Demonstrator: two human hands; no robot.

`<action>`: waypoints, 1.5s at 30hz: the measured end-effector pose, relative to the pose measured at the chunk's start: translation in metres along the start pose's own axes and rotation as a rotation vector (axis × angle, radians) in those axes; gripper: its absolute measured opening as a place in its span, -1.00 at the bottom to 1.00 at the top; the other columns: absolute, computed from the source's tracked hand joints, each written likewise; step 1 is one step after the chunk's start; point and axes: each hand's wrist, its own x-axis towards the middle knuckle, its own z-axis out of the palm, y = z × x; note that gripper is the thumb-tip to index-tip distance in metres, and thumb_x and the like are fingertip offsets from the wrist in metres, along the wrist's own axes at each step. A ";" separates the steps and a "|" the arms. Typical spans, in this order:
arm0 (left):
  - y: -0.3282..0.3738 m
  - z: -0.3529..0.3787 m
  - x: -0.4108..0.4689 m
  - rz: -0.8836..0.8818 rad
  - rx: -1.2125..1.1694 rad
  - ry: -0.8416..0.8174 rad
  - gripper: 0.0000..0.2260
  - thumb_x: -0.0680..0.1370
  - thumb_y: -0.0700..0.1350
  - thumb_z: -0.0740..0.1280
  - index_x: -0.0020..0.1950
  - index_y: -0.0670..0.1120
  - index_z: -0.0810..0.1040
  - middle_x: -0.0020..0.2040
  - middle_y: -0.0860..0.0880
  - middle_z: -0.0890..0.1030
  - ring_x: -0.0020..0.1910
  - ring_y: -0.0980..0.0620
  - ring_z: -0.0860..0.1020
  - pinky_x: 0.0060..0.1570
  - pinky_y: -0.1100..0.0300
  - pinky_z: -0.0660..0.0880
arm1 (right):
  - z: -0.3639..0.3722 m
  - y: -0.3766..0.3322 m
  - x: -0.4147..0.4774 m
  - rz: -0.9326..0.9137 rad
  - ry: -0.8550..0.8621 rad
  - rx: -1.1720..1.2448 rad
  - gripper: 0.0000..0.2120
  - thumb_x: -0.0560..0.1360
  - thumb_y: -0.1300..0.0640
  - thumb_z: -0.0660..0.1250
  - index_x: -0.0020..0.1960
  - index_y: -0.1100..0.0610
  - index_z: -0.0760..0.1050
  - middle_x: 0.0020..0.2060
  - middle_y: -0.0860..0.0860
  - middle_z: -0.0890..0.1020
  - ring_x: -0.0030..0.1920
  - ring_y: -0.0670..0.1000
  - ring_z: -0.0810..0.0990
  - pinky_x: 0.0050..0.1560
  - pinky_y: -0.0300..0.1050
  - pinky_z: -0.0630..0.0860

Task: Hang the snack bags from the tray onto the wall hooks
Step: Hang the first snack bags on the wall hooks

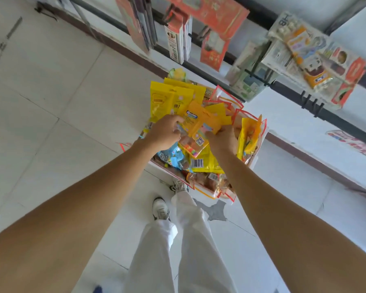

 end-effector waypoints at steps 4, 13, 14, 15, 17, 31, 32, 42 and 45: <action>-0.004 -0.008 0.001 -0.095 -0.161 -0.054 -0.63 0.62 -0.26 0.20 0.43 -0.06 0.40 0.28 -0.17 0.52 0.02 -0.20 0.58 -0.11 0.04 0.49 | -0.005 -0.002 -0.004 -0.083 -0.030 -0.023 -0.91 0.51 0.13 0.38 -0.06 0.09 0.48 -0.33 -0.04 0.50 -0.31 0.03 0.46 -0.45 -0.20 0.23; 0.003 -0.028 -0.023 -0.114 -0.195 -0.073 -0.68 0.59 -0.20 0.18 0.32 -0.10 0.50 0.19 -0.17 0.58 0.13 -0.22 0.58 0.15 -0.09 0.49 | -0.026 -0.014 -0.050 -0.116 -0.079 0.319 -0.88 0.62 0.13 0.24 0.13 0.13 0.39 -0.23 -0.01 0.45 -0.34 -0.01 0.39 -0.37 -0.11 0.33; 0.005 -0.032 -0.029 -0.104 -0.192 -0.059 -0.71 0.58 -0.17 0.21 0.29 -0.08 0.53 0.23 -0.15 0.57 0.15 -0.17 0.57 0.18 -0.05 0.49 | -0.033 -0.015 -0.057 -0.142 -0.067 0.333 -0.82 0.62 0.14 0.25 0.20 0.14 0.40 -0.21 0.00 0.46 -0.30 0.02 0.42 -0.32 -0.05 0.36; 0.007 -0.036 -0.036 -0.093 -0.188 -0.051 -0.71 0.58 -0.14 0.24 0.29 -0.05 0.54 0.29 -0.12 0.55 0.16 -0.13 0.56 0.18 0.00 0.48 | -0.040 -0.015 -0.066 -0.178 -0.054 0.316 -0.76 0.62 0.15 0.24 0.26 0.17 0.40 -0.20 0.02 0.48 -0.29 0.05 0.43 -0.29 -0.03 0.37; 0.012 -0.043 -0.056 -0.064 -0.157 -0.051 -0.67 0.59 -0.11 0.23 0.36 -0.01 0.49 0.33 -0.11 0.51 0.18 -0.08 0.54 0.12 0.09 0.46 | -0.057 -0.015 -0.087 -0.263 -0.021 0.238 -0.79 0.63 0.16 0.22 0.25 0.17 0.41 -0.22 0.04 0.51 -0.35 0.03 0.44 -0.34 -0.07 0.37; 0.178 -0.126 -0.220 0.270 -0.586 -0.335 -0.87 0.57 -0.09 0.37 0.12 0.02 0.57 -0.05 0.04 0.71 -0.16 0.05 0.68 0.08 0.07 0.54 | -0.217 -0.035 -0.265 -0.384 0.054 0.644 -0.95 0.63 0.21 0.26 0.01 0.10 0.43 0.07 0.18 0.61 -0.06 0.12 0.66 -0.15 0.06 0.69; 0.192 -0.126 -0.231 0.310 -0.584 -0.348 -0.88 0.57 -0.13 0.37 0.09 0.00 0.59 -0.08 0.02 0.71 -0.21 0.05 0.69 0.01 0.09 0.58 | -0.228 -0.032 -0.272 -0.407 0.071 0.642 -0.95 0.63 0.21 0.26 0.01 0.09 0.43 0.08 0.16 0.61 -0.08 0.08 0.66 -0.18 0.02 0.69; 0.316 -0.121 -0.313 0.636 -0.410 -0.068 -0.88 0.56 -0.21 0.38 0.09 -0.12 0.62 -0.02 -0.06 0.68 -0.18 0.03 0.67 -0.27 0.27 0.58 | -0.342 0.001 -0.353 -0.572 0.426 0.505 -0.79 0.55 0.09 0.41 0.08 0.14 0.42 -0.15 0.03 0.55 -0.19 0.08 0.57 -0.05 0.11 0.61; 0.351 -0.107 -0.338 0.674 -0.377 -0.025 -0.78 0.56 -0.20 0.38 0.18 -0.22 0.55 0.07 -0.23 0.63 -0.24 -0.08 0.65 -0.28 0.13 0.62 | -0.362 0.011 -0.376 -0.620 0.352 0.445 -0.70 0.52 0.01 0.44 0.16 0.12 0.48 -0.01 0.06 0.60 -0.11 0.05 0.60 -0.02 0.08 0.64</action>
